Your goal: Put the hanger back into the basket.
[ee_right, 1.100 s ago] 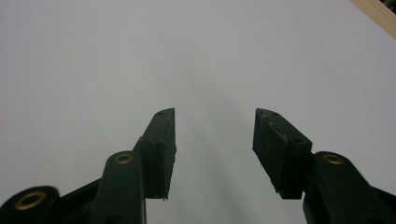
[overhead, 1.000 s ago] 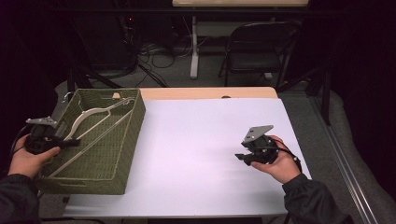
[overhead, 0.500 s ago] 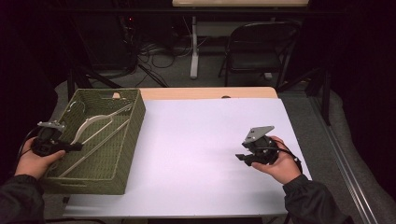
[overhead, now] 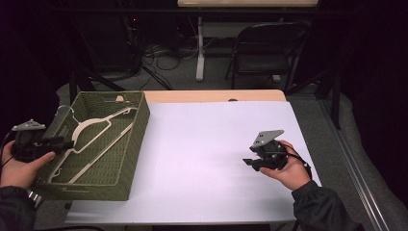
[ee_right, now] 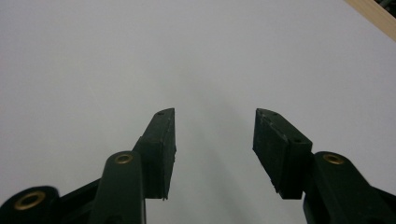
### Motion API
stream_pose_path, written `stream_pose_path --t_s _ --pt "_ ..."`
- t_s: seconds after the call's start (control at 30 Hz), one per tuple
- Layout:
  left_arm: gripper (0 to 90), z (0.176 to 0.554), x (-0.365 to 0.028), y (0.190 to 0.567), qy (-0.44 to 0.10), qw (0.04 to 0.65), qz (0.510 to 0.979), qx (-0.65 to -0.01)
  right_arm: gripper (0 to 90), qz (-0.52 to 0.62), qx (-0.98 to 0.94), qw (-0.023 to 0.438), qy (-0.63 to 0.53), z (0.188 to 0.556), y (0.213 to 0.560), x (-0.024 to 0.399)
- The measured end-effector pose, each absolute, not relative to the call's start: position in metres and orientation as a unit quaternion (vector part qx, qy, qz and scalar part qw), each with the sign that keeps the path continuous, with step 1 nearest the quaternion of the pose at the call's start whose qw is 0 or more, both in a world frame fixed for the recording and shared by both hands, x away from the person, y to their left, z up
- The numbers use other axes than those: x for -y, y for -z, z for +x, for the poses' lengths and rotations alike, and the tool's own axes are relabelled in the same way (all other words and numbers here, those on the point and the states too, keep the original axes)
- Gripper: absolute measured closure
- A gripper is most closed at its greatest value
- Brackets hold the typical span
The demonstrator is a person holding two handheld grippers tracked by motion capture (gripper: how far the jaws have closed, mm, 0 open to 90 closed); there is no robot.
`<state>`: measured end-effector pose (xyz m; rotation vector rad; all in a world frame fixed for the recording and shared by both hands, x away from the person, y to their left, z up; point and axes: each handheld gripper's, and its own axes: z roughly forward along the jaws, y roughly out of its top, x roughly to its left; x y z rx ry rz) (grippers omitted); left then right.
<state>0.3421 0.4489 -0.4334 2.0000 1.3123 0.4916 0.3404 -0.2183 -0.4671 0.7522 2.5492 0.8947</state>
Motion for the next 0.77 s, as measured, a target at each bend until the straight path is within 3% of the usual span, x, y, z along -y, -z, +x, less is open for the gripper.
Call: stream_pose_path --t_s 0.13,0.27,0.77 --pt "48.3 0.327 -0.435 0.423 -0.194 0.350 0.774 -0.491 48.5 0.268 -0.896 0.169 -0.312 0.338 0.466 0.218" --pt "44.5 0.304 -0.400 0.414 -0.184 0.399 0.775 -0.453 47.4 0.267 -0.896 0.170 -0.311 0.337 0.465 0.218" --pt "32.2 0.272 -0.301 0.431 -0.146 0.493 0.757 -0.402 41.4 0.318 -0.857 0.160 -0.373 0.318 0.471 0.236"
